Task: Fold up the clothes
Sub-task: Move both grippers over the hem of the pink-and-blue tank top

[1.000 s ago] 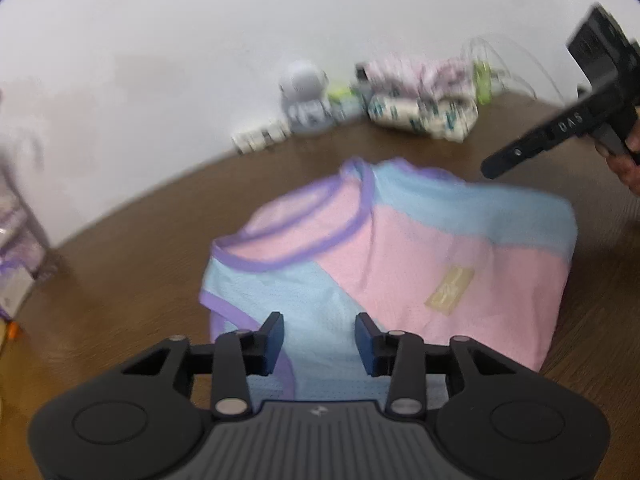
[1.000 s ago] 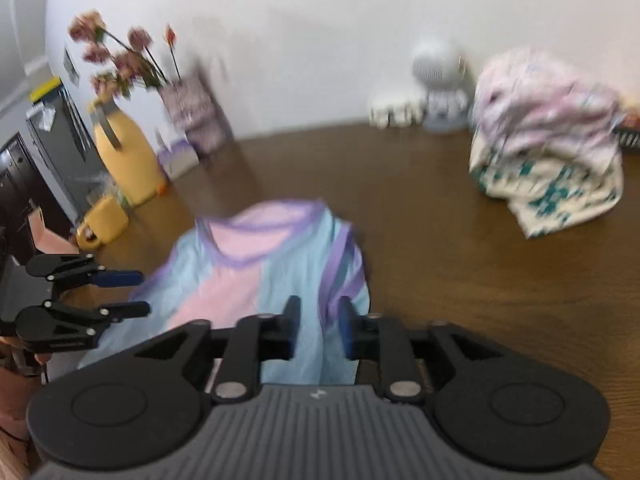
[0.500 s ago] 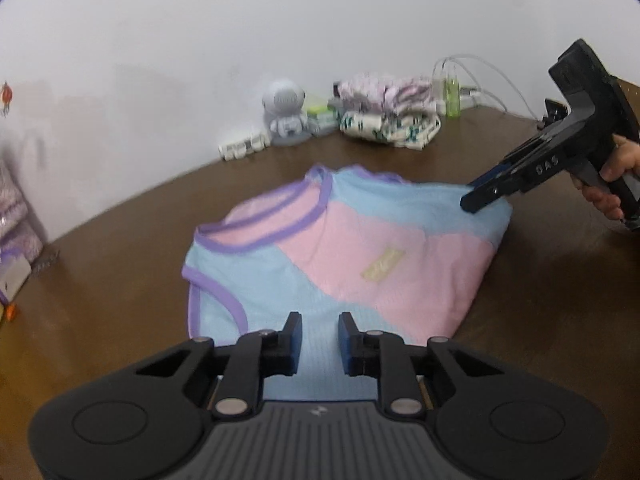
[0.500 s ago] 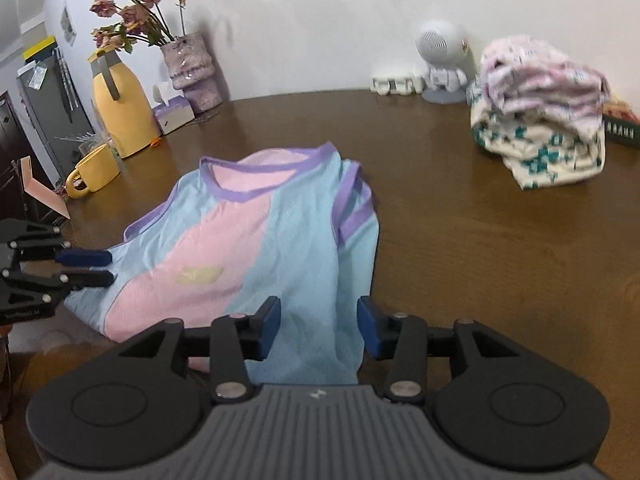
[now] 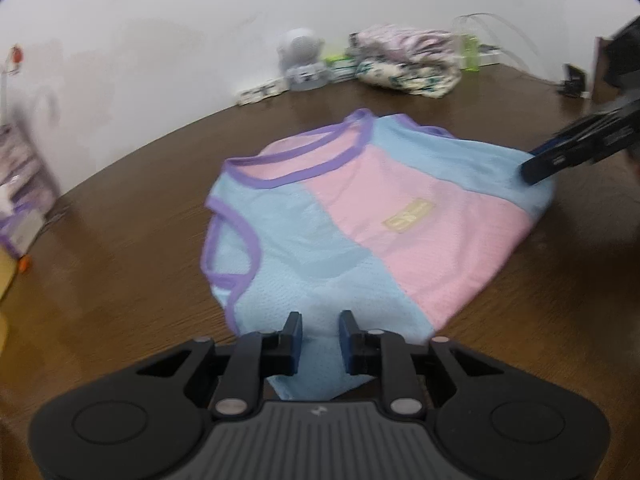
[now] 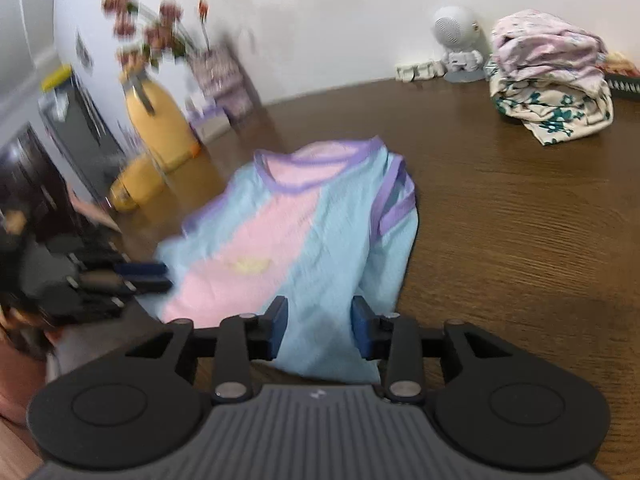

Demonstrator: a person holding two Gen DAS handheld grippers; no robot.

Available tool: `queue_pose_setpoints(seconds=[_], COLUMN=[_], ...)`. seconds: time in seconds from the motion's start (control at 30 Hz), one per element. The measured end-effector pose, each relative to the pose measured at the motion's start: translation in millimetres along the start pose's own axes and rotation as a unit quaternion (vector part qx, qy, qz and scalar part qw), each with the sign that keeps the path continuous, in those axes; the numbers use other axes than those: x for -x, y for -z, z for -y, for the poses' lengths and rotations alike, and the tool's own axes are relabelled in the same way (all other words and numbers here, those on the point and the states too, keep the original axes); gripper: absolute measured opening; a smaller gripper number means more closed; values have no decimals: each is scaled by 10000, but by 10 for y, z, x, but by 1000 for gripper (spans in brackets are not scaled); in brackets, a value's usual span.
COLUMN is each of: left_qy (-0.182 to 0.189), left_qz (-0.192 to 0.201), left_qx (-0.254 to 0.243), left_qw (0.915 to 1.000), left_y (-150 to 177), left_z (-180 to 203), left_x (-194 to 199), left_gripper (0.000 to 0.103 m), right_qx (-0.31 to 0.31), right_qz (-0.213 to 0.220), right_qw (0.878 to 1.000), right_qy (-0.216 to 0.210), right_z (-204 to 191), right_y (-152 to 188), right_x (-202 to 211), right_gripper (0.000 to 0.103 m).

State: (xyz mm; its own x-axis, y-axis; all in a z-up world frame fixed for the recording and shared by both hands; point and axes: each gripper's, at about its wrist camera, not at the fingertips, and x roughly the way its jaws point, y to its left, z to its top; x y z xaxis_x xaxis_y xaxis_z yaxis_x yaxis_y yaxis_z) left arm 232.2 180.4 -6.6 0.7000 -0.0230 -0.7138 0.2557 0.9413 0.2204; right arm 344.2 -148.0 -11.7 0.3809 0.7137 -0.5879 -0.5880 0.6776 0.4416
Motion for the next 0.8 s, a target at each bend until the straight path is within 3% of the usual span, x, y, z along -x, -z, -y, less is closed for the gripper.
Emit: queue_pose_setpoints(seconds=[0.13,0.23,0.33,0.4,0.7,0.73,0.8], left_qy=[278,577,816,882,1118,1125,1045], left_qz=[336,495,456,375,412,418,432], left_qx=[-207,-532,-722,-740,-454,-424,-340], left_qw=[9988,9957,9930,9926,9918,9919,9930], left_y=[-229,-430,-551,-566,-484,-491,-498], left_z=[226,494,669,716,651,648,615], left_x=[50,-17,-176,-280,-425,-431,-416], left_gripper=[21,21,22,22,21,23,34], right_qx=[-507,-743,-677,-568,-311,-258,-232], right_qz=[81,-112,-268,-378,-481,-465,-294], right_qw=[9981,9959,9959,9959,9983,9986,9993], right_qy=[-353,-508,-541,-591,-130,-76,-72], right_z=[247,413,475,470,529,505,457], right_y=[-107,-191,-287,-334,-323,-315,-303], right_x=[17,-137,-298,-363,-344,-334,-245], right_gripper=[35,32,22,5,0,1,4])
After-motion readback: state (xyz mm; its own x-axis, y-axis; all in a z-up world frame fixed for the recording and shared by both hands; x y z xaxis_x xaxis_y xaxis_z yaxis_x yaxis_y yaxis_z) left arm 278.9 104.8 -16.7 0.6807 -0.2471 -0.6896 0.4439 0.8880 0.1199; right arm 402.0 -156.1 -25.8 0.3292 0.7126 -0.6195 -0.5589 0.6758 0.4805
